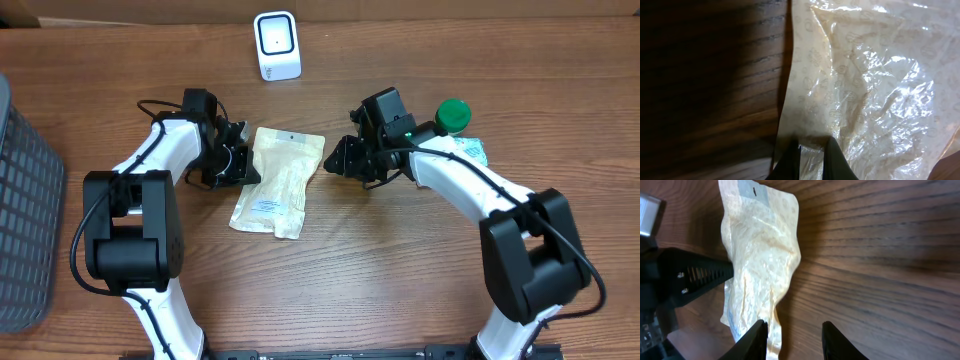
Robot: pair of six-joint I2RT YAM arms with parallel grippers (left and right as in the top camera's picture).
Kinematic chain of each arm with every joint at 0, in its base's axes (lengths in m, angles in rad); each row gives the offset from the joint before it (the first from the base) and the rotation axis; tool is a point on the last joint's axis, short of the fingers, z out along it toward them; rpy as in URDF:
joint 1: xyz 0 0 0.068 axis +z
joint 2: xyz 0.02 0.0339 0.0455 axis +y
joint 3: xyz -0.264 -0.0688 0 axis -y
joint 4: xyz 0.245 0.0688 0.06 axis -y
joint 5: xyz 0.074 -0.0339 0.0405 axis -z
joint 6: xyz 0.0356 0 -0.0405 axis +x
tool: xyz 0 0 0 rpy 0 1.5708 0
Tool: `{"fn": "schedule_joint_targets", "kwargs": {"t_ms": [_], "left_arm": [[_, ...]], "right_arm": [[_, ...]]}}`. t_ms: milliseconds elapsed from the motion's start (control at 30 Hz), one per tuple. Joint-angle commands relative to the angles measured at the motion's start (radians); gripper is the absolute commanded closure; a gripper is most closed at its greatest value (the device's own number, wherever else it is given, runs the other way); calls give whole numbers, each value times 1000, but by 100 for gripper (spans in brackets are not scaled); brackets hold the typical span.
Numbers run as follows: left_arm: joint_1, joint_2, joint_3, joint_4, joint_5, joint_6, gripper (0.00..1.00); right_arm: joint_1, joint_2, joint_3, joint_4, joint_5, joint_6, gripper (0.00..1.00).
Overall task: Scan the item barcode
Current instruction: 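Grasp the snack bag edges with left and right grippers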
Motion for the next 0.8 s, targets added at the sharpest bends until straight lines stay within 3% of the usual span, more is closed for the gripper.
{"fn": "schedule_joint_targets", "kwargs": {"t_ms": [0, 100, 300, 400, 633, 767], "left_arm": [[-6, 9, -42, 15, -5, -29, 96], [-6, 9, -42, 14, -2, -29, 96], [-6, 9, -42, 14, -2, -29, 96], [-6, 9, -42, 14, -2, -29, 96], [-6, 9, -42, 14, -2, -29, 96], [-6, 9, -42, 14, -2, -29, 96]], "right_arm": [[6, 58, -6, 35, -89, 33, 67], [17, 100, -6, 76, -148, 33, 65], [49, 151, -6, 114, -175, 83, 38], [73, 165, -6, 150, -193, 116, 33], [158, 176, -6, 251, -95, 257, 31], [183, 176, -6, 301, -58, 294, 36]]}}
